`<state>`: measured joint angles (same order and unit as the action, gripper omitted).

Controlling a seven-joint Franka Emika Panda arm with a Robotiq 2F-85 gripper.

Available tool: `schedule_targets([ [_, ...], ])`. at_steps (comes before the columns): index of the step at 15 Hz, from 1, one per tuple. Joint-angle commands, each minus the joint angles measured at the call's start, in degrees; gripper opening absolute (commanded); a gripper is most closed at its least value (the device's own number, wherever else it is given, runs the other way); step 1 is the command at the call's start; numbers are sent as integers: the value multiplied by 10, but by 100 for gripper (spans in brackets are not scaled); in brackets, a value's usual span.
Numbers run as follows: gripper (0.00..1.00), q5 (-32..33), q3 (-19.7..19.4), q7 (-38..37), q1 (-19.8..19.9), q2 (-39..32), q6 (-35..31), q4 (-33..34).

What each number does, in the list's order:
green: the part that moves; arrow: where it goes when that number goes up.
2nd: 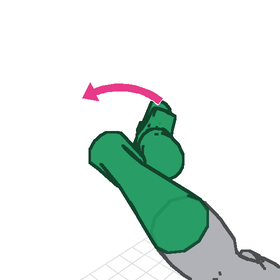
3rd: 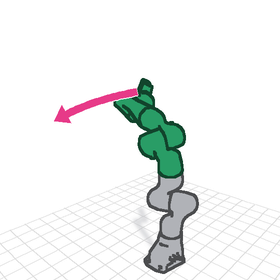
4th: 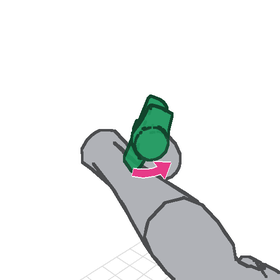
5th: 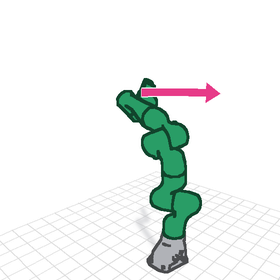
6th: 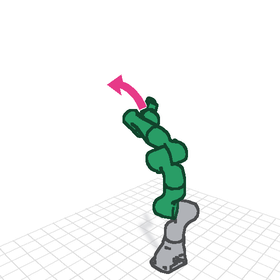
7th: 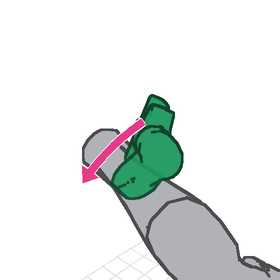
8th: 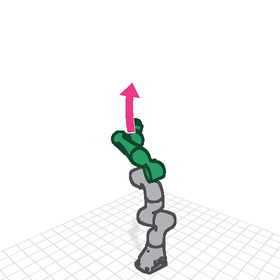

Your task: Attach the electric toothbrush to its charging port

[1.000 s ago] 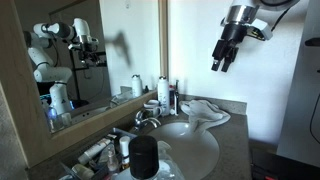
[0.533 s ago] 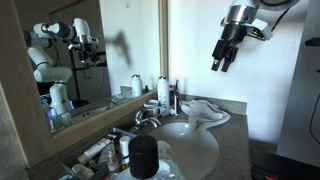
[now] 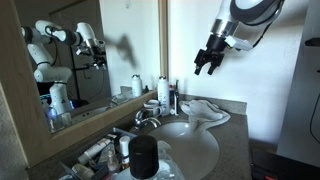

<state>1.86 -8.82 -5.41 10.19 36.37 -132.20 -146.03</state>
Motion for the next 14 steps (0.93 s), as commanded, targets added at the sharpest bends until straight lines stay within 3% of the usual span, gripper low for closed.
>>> schedule_targets([
  [1,100,39,42,-69,43,-84,-94,6],
  [7,100,159,93,-218,116,-214,-214,22],
  [14,100,255,77,-315,110,-317,-275,71],
])
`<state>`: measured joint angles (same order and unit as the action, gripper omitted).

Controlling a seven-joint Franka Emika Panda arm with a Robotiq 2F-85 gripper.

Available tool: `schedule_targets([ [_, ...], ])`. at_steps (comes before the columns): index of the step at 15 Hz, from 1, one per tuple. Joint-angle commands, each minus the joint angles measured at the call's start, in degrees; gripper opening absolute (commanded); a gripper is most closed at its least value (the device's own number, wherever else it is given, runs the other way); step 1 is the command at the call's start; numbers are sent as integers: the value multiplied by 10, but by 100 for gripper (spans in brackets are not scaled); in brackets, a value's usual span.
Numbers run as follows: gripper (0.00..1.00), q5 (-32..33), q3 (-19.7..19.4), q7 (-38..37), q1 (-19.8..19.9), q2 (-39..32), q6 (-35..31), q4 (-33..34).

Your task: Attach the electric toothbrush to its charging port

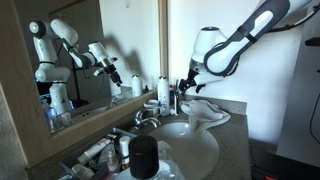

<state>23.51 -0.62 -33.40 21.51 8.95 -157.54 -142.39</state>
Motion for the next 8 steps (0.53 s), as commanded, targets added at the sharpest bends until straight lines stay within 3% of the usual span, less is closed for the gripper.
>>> schedule_targets([
  [1,100,54,-11,-45,-8,-57,-26,46],
  [8,100,116,-10,-84,-1,-146,-50,119],
])
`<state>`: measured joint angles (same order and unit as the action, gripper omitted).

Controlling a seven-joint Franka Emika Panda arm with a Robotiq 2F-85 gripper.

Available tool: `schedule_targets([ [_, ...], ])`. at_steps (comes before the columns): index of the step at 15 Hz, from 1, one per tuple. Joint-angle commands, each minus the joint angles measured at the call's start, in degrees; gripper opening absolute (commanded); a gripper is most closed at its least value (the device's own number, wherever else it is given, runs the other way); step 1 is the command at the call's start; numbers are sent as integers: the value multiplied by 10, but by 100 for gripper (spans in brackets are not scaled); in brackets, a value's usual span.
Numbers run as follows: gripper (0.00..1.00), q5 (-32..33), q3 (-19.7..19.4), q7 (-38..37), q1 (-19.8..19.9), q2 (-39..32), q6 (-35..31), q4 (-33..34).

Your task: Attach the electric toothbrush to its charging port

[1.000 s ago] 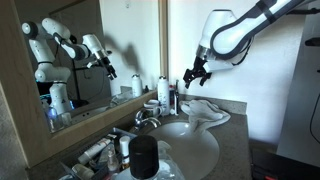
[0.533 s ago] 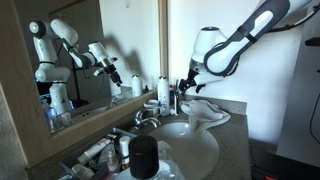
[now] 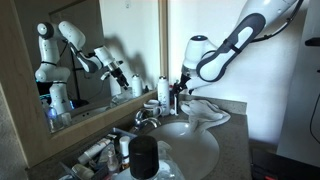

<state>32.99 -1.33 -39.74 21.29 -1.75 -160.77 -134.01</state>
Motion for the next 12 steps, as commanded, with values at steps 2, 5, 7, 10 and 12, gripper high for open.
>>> schedule_targets([
  [2,100,25,-5,-20,0,-61,-23,53],
  [5,100,28,-8,-21,-3,-86,-24,79],
  [7,100,26,-10,-18,-3,-98,-24,93],
  [10,72,28,-12,-19,-5,-109,-23,109],
  [12,58,28,-13,-18,-5,-114,-23,115],
])
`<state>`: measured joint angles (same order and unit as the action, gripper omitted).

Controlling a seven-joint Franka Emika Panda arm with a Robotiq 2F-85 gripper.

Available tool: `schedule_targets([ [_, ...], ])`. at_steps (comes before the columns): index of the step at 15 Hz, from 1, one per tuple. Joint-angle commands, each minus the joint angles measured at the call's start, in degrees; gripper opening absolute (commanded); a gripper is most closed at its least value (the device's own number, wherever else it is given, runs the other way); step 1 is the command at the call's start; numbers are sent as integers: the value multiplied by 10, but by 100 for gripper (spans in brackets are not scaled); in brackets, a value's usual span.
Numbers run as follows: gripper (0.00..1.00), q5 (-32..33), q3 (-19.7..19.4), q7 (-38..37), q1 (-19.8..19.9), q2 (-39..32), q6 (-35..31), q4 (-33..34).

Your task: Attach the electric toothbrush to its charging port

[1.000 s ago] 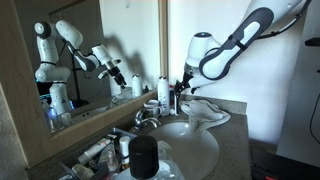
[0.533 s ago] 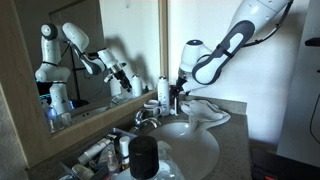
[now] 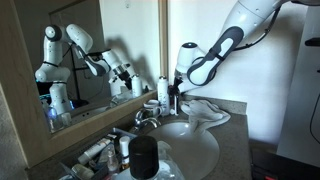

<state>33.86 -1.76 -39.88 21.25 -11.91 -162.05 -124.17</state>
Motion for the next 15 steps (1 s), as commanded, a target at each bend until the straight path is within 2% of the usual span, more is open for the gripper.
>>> schedule_targets([
  [1,49,22,-9,-17,-6,-14,-9,20],
  [5,18,41,-14,-23,-10,-19,-9,25],
  [7,8,52,-15,-27,-12,-19,-10,26],
  [9,13,60,-14,-32,-13,-16,-6,24],
  [15,13,45,-10,-32,-10,11,8,9],
])
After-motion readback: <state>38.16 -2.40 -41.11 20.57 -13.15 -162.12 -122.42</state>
